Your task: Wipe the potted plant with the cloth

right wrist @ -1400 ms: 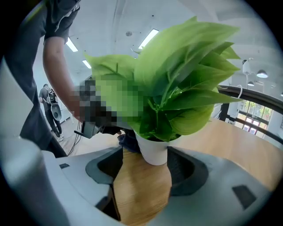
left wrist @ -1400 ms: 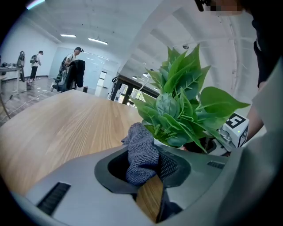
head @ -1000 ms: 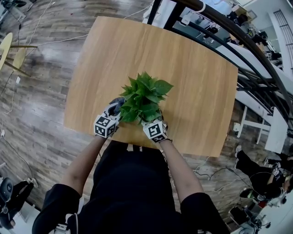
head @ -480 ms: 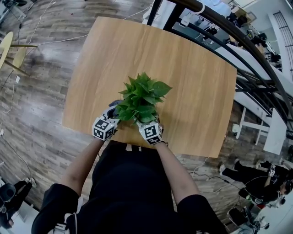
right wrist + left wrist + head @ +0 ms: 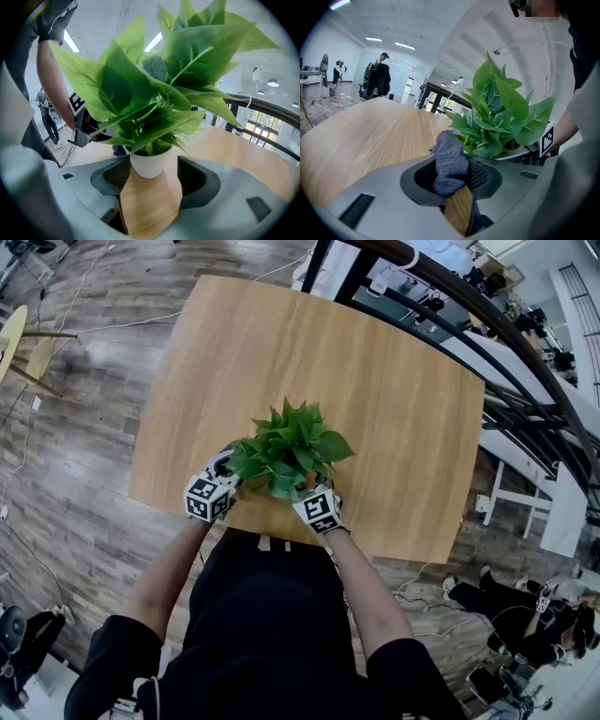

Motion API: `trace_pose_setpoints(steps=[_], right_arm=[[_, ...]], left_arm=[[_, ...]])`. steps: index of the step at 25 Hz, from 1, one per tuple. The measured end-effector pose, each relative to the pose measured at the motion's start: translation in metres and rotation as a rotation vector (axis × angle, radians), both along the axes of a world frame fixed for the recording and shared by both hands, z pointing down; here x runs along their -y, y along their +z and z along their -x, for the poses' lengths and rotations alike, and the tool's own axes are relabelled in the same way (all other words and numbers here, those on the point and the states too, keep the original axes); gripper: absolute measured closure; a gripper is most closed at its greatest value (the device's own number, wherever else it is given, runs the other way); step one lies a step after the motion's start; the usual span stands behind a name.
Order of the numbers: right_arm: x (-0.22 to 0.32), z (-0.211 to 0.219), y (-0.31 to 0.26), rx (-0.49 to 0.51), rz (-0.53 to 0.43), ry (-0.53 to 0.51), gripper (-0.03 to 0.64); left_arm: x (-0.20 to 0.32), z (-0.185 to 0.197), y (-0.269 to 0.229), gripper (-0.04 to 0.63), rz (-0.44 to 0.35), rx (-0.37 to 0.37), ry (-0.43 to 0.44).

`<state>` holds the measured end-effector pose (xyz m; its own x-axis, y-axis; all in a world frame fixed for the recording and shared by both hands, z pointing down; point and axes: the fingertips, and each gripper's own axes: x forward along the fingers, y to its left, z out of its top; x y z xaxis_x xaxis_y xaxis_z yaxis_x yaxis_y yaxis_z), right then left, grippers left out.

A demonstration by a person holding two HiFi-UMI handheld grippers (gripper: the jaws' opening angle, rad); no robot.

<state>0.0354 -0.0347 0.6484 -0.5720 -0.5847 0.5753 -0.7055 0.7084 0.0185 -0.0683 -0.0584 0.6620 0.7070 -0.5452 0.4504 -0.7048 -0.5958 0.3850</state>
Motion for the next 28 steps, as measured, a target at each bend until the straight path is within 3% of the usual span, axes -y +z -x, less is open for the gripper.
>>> trace_pose_setpoints(steps=[4, 11, 17, 24, 28], right_arm=[[0.005, 0.013, -0.003, -0.011, -0.019, -0.052, 0.321], [0.007, 0.012, -0.001, -0.016, -0.029, 0.045, 0.321], [-0.014, 0.02, -0.002, -0.011, -0.026, -0.027, 0.321], [-0.007, 0.004, -0.002, -0.026, -0.023, 0.028, 0.321], [0.004, 0.011, -0.008, -0.031, -0.042, 0.004, 0.321]], left_arm=[[-0.001, -0.004, -0.001, 0.463, -0.004, 0.01, -0.002], [-0.026, -0.019, -0.001, 0.463, 0.004, 0.008, 0.071], [-0.018, -0.009, -0.002, 0.463, 0.028, -0.024, -0.016], [-0.007, -0.008, -0.007, 0.463, 0.001, -0.002, 0.023], [-0.007, -0.016, -0.008, 0.463, -0.001, 0.01, 0.042]])
